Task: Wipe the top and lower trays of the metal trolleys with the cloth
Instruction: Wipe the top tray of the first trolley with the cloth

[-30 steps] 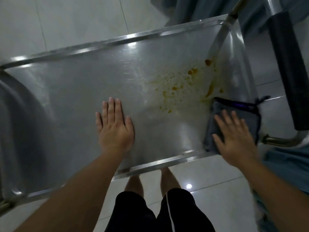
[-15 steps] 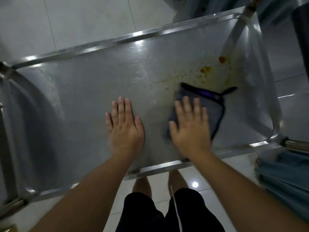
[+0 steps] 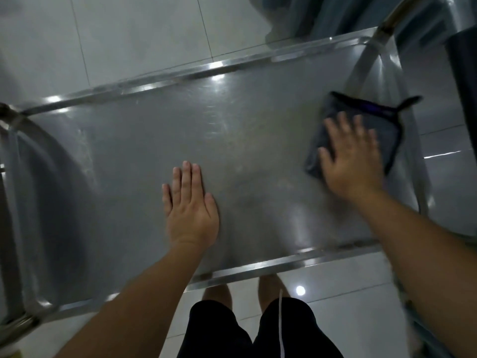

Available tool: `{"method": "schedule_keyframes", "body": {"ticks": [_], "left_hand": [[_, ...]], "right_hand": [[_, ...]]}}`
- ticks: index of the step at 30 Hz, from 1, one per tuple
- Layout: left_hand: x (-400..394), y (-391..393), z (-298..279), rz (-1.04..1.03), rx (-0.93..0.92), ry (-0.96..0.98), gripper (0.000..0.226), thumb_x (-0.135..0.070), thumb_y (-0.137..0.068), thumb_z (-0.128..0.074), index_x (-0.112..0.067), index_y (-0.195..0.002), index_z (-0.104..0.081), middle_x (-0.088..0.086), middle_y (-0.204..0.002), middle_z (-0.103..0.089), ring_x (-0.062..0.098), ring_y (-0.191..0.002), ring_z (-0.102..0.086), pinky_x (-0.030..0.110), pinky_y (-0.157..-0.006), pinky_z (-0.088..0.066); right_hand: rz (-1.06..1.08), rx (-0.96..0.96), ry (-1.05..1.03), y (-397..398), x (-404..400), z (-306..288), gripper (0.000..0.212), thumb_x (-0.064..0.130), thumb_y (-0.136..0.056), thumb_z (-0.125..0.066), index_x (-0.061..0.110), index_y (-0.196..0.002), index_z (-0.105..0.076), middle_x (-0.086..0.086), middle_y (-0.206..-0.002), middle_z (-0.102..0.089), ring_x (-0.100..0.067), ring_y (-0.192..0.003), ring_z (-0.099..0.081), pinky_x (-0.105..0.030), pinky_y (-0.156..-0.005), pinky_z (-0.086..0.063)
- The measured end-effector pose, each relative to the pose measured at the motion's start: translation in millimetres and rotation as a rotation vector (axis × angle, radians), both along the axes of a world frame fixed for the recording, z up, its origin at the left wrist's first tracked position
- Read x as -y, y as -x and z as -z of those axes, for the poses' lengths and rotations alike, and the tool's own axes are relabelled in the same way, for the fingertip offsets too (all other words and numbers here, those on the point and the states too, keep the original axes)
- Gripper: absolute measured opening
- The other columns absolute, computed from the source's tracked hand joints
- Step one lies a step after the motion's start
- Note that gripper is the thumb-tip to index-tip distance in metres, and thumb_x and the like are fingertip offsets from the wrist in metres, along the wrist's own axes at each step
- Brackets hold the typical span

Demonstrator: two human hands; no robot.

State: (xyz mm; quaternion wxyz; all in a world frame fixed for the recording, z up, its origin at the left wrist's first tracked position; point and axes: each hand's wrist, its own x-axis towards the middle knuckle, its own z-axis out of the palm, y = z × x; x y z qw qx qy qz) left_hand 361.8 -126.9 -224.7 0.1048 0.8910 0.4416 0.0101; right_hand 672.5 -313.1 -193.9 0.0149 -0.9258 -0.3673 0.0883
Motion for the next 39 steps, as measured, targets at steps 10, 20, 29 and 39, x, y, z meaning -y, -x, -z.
{"method": "schedule_keyframes", "body": {"ticks": [10,20,29,39], "left_hand": [[0,-1,4,0.017,-0.03,-0.009,0.07,-0.038,-0.105,-0.028,-0.018,-0.17,-0.009,0.002,-0.178,-0.005,0.02,-0.164,0.0,0.048,-0.131,0.001],[0,-3,-2,-0.009,-0.026,0.057,0.071,-0.038,-0.104,-0.029,-0.015,-0.169,-0.012,0.001,-0.177,-0.006,0.018,-0.163,0.001,0.051,-0.131,-0.004],[1,-1,-1,0.031,-0.061,0.018,0.071,-0.04,-0.105,-0.027,-0.016,-0.169,-0.006,0.002,-0.178,-0.004,0.019,-0.164,0.002,0.048,-0.131,-0.001],[1,-2,1,0.028,-0.044,0.015,0.072,-0.038,-0.104,-0.031,-0.015,-0.169,-0.011,0.004,-0.177,-0.008,0.02,-0.164,0.0,0.049,-0.131,-0.001]], "right_hand": [[0.124,-0.015,0.011,53,-66,-9,0.072,0.051,-0.099,-0.033,0.021,-0.164,-0.023,-0.008,-0.172,-0.018,-0.039,-0.158,-0.011,-0.057,-0.126,-0.01],[-0.608,-0.073,-0.015,112,-172,-4,0.066,0.057,-0.103,-0.027,0.034,-0.164,-0.02,0.007,-0.172,-0.013,-0.021,-0.16,-0.005,-0.048,-0.128,-0.005],[0.006,-0.013,0.051,-79,-48,-10,0.07,0.06,-0.099,-0.025,0.032,-0.162,-0.019,0.001,-0.172,-0.017,-0.029,-0.158,-0.013,-0.054,-0.127,-0.01],[0.11,-0.05,0.016,19,-137,-12,0.073,0.054,-0.1,-0.027,0.022,-0.165,-0.018,-0.007,-0.173,-0.013,-0.038,-0.158,-0.008,-0.057,-0.126,-0.008]]}}
